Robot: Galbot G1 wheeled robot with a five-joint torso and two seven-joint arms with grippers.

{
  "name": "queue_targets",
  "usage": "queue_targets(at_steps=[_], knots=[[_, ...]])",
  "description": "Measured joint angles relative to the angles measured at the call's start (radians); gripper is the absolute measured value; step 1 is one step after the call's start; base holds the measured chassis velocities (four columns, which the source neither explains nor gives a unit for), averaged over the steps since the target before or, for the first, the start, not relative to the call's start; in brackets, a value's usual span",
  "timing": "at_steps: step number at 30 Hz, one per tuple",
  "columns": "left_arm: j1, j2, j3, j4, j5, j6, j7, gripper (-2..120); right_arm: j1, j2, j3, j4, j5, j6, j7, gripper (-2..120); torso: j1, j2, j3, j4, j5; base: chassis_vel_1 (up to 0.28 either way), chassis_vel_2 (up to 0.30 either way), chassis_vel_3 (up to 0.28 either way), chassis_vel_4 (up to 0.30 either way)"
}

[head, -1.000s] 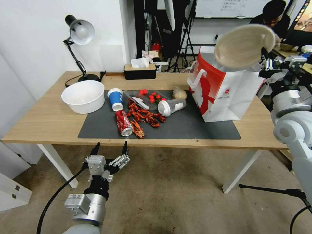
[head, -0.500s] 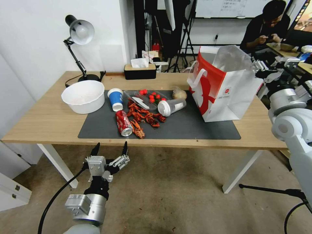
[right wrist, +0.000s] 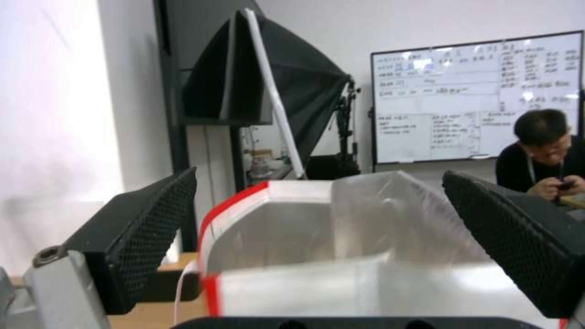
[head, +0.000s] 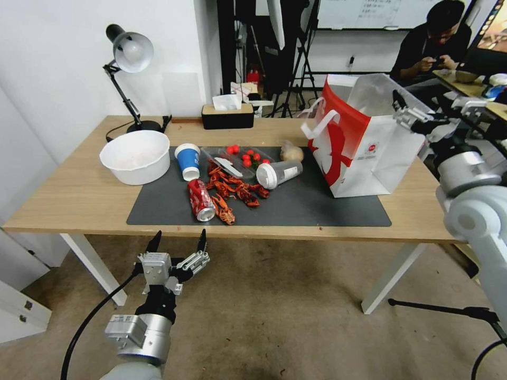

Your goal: Pick up the trash from the table and place it into the takeout bag.

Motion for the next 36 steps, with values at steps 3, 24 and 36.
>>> queue_targets(at_steps=[3, 24, 36], knots=[[0.001, -0.001, -0.002, 0.006, 0.000, -0.012, 0.004, 100, -0.077, 0.014, 0.017, 0.054, -0.003, 0.013, -0.016, 100, 0.000, 0.000, 0.000, 0.0000, 0.0000, 0.000, 0.000, 0.000, 0.000], [0.002, 0.003, -0.039, 0.031, 0.030, -0.049, 0.030, 100, -0.661, 0.237, 0.044, 0.174, -0.296, 0.302, -0.151, 100, 0.000, 0.000, 0.000, 0.0000, 0.0003, 0.000, 0.000, 0.000, 0.000], [-0.011, 0.008, -0.060, 0.085, 0.042, -0.061, 0.028, 100, -0.823, 0.304, 0.009, 0.109, -0.369, 0.428, -0.187, 100, 0.000, 0.000, 0.000, 0.0000, -0.0001, 0.000, 0.000, 0.000, 0.000]])
